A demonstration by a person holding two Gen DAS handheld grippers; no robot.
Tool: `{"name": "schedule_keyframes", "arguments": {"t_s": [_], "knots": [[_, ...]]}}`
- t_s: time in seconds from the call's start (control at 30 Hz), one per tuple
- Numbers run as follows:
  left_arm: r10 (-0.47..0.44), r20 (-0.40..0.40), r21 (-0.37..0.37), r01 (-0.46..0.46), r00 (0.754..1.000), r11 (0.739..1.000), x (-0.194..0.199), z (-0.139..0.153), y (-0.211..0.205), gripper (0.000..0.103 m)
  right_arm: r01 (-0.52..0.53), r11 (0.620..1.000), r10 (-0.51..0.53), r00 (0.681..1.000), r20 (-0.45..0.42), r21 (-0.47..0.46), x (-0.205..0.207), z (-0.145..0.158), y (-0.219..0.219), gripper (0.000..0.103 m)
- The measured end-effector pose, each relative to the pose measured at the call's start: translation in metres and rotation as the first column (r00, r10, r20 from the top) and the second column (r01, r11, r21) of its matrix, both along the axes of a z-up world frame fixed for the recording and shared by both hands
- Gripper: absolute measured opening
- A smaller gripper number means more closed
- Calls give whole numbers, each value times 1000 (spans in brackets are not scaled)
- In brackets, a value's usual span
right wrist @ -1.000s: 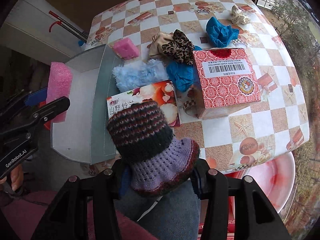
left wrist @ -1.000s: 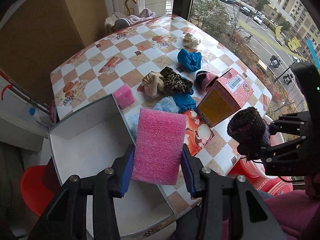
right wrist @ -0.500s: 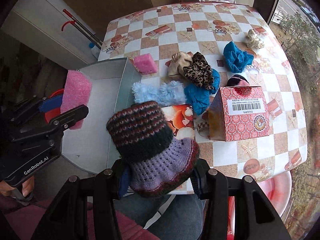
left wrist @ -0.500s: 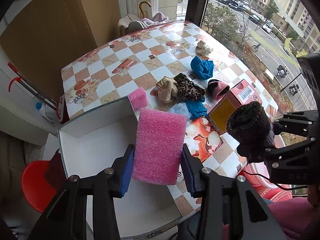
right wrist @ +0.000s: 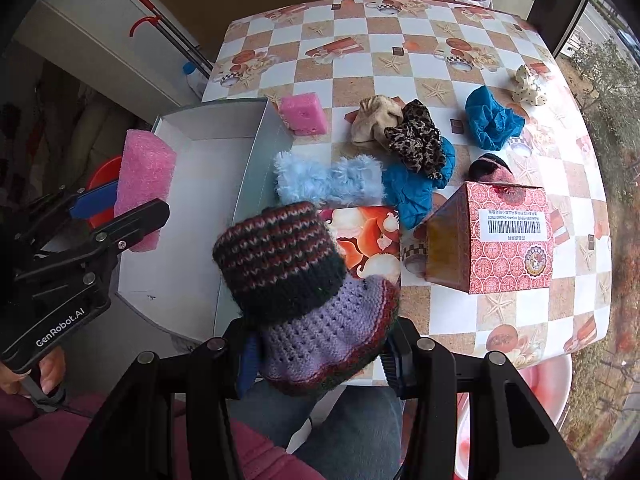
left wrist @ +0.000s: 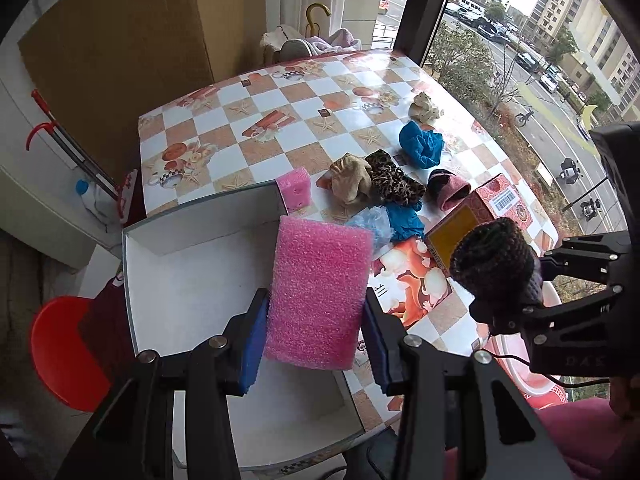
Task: Organize soft objects
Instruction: 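Lift the pink sponge and knitted hat and carry both toward the white box, then lower the sponge into the white box and open the left tool while the right tool drops the hat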
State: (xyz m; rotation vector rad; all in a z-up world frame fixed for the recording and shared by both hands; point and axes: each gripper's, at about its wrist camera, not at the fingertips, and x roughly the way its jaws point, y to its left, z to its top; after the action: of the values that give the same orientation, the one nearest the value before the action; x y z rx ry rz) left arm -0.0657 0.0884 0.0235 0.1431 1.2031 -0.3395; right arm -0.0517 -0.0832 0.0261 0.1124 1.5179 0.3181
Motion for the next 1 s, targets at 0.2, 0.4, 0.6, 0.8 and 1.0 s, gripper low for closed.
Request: {"name": "schedule_keyframes", "arguments": {"t_s": [0.2, 0.4, 0.6, 0.8, 1.0], "knots": [[71, -6, -12, -71, 997, 997, -1, -5, 17, 48, -75, 997, 75, 997, 0, -15, 8, 1, 17, 50], [123, -11, -14, -123, 992, 992, 0, -11, 30, 48, -137, 990, 137, 991, 2, -27, 17, 2, 36, 50], [149, -26, -14, -149, 989, 989, 1, -18, 35, 48, -190, 981, 191, 982, 8, -38, 25, 4, 54, 50], [163, -22, -17, -164, 986, 986, 3, -20, 38, 48, -223, 974, 224, 975, 15, -44, 28, 5, 67, 50], [190, -29, -25, -190, 981, 981, 0, -24, 45, 48, -239, 969, 240, 971, 1, -52, 29, 2, 69, 50]]}}
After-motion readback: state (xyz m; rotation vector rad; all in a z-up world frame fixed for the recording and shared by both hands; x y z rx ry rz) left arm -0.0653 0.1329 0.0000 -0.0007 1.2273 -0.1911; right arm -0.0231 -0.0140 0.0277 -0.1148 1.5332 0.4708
